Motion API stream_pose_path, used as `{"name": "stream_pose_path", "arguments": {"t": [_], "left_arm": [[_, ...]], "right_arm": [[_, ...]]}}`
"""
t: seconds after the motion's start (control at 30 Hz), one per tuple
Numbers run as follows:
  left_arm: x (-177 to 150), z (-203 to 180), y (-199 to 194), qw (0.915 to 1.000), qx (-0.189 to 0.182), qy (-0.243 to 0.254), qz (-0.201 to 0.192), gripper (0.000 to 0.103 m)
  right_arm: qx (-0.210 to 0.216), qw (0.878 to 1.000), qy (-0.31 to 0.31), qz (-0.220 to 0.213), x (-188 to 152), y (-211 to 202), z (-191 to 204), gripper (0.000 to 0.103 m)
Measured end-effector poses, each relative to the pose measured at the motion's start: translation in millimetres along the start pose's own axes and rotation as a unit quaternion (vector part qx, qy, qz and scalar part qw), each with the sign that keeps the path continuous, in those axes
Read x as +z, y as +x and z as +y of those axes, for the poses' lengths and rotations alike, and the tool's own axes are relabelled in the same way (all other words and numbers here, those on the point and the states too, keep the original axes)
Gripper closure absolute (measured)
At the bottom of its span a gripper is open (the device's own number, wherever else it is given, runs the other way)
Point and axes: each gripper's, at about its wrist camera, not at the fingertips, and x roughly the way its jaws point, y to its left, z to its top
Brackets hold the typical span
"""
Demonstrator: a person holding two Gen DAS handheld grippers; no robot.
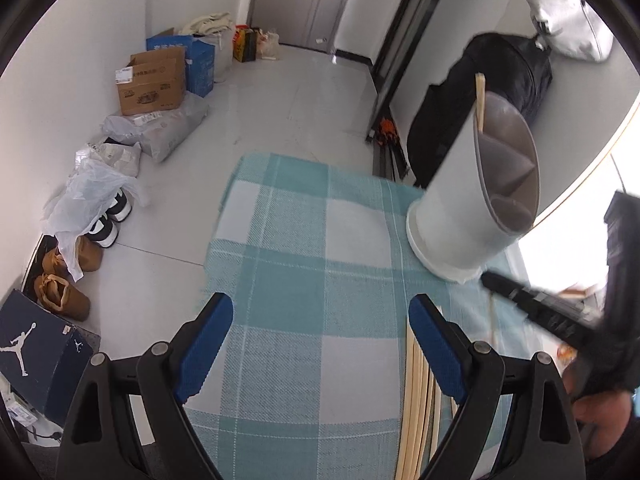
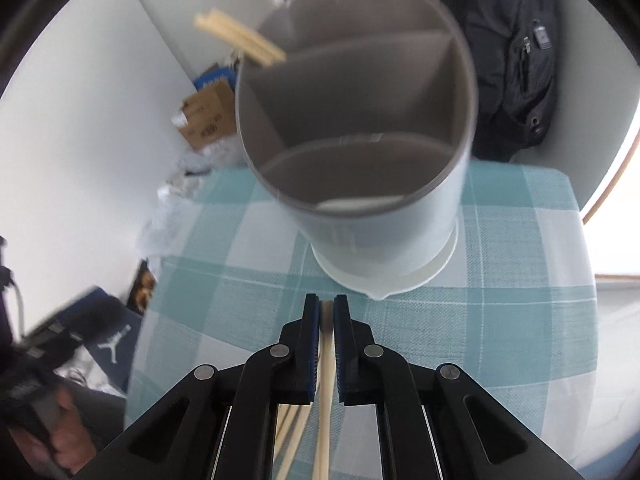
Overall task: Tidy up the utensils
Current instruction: 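Lower the right tool to the pile and grasp another chopstick, then grasp a chopstick from the pile with the left tool while the right tool lifts its chopstick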
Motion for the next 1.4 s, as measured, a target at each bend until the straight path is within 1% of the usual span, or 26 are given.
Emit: {"name": "stream_pose_path", "arguments": {"t": [0.03, 0.07, 0.13, 0.2, 0.23, 0.27, 0.3, 0.33, 0.4, 0.47, 0.57, 0.63, 0.73, 0.8, 0.9, 0.97, 1.03, 1.07, 1.13, 1.17, 1.23, 1.27, 1.3, 1.33, 1.37, 1.4], "left_arm": [[-1, -2, 3, 0.9999, -0.002, 0.006, 0.010, 0.016], [-3, -6, 6, 0.9997, -0.005, 0.012, 0.022, 0.016], [-8, -14, 14, 0.9985, -0.009, 0.027, 0.048, 0.016], [-13, -25, 21, 0.9969, -0.007, 0.044, 0.065, 0.016], [-17, -31, 24, 0.9957, -0.003, 0.055, 0.074, 0.016], [-19, -36, 26, 0.9947, 0.001, 0.065, 0.080, 0.016], [-22, -40, 28, 0.9939, 0.006, 0.072, 0.084, 0.016], [-24, -44, 30, 0.9930, 0.012, 0.079, 0.087, 0.016], [-27, -50, 33, 0.9910, 0.024, 0.091, 0.095, 0.016], [-31, -54, 38, 0.9885, 0.047, 0.102, 0.102, 0.016], [-32, -55, 45, 0.9843, 0.077, 0.109, 0.116, 0.016], [-34, -54, 49, 0.9826, 0.086, 0.107, 0.125, 0.016], [-34, -52, 50, 0.9828, 0.086, 0.103, 0.127, 0.016], [-34, -52, 51, 0.9821, 0.091, 0.103, 0.128, 0.016], [-34, -56, 55, 0.9808, 0.100, 0.108, 0.127, 0.016], [-32, -59, 58, 0.9797, 0.105, 0.114, 0.127, 0.016], [-28, -60, 61, 0.9792, 0.104, 0.119, 0.127, 0.016], [-27, -61, 63, 0.9791, 0.104, 0.120, 0.128, 0.016], [-22, -62, 66, 0.9787, 0.102, 0.126, 0.127, 0.021], [-20, -63, 67, 0.9782, 0.098, 0.132, 0.126, 0.024], [-19, -69, 68, 0.9775, 0.090, 0.141, 0.129, 0.038], [-18, -72, 69, 0.9768, 0.086, 0.145, 0.132, 0.042], [-18, -74, 69, 0.9762, 0.082, 0.150, 0.133, 0.048], [-17, -76, 69, 0.9757, 0.079, 0.153, 0.135, 0.056], [-17, -77, 69, 0.9756, 0.073, 0.155, 0.137, 0.061], [-17, -78, 68, 0.9759, 0.066, 0.155, 0.140, 0.072]], "right_arm": [[0.010, 1.000, 0.008, -0.011, 1, -6, -2, 0.097], [0.031, 0.999, 0.026, -0.032, 1, -19, -10, 0.097], [0.056, 0.995, 0.055, -0.062, 1, -31, -18, 0.097], [0.096, 0.984, 0.098, -0.113, -4, -51, -36, 0.097], [0.100, 0.980, 0.111, -0.129, -5, -55, -41, 0.097], [0.092, 0.977, 0.123, -0.146, -9, -61, -49, 0.097], [0.082, 0.977, 0.124, -0.153, -10, -62, -52, 0.097], [0.070, 0.977, 0.122, -0.158, -13, -63, -55, 0.097], [0.055, 0.978, 0.130, -0.153, -15, -61, -64, 0.097], [0.028, 0.978, 0.143, -0.152, -21, -58, -69, 0.097], [-0.001, 0.977, 0.146, -0.156, -22, -59, -74, 0.097], [-0.013, 0.975, 0.152, -0.165, -21, -60, -74, 0.097], [-0.047, 0.973, 0.139, -0.177, -23, -63, -71, 0.097], [-0.058, 0.970, 0.145, -0.185, -23, -64, -73, 0.097], [-0.045, 0.965, 0.186, -0.179, -24, -60, -87, 0.097], [-0.027, 0.957, 0.232, -0.170, -26, -56, -104, 0.097], [-0.018, 0.949, 0.267, -0.166, -27, -55, -118, 0.097], [-0.014, 0.943, 0.289, -0.165, -29, -56, -126, 0.097], [-0.006, 0.931, 0.329, -0.160, -35, -53, -140, 0.097], [-0.001, 0.927, 0.341, -0.158, -37, -53, -144, 0.097], [0.007, 0.920, 0.360, -0.153, -41, -51, -150, 0.097], [0.010, 0.918, 0.367, -0.151, -42, -50, -152, 0.097], [0.016, 0.915, 0.373, -0.151, -43, -50, -153, 0.097], [0.021, 0.914, 0.375, -0.150, -43, -49, -154, 0.097], [0.024, 0.914, 0.376, -0.149, -43, -49, -154, 0.097], [0.025, 0.914, 0.375, -0.150, -43, -51, -154, 0.097]]}}
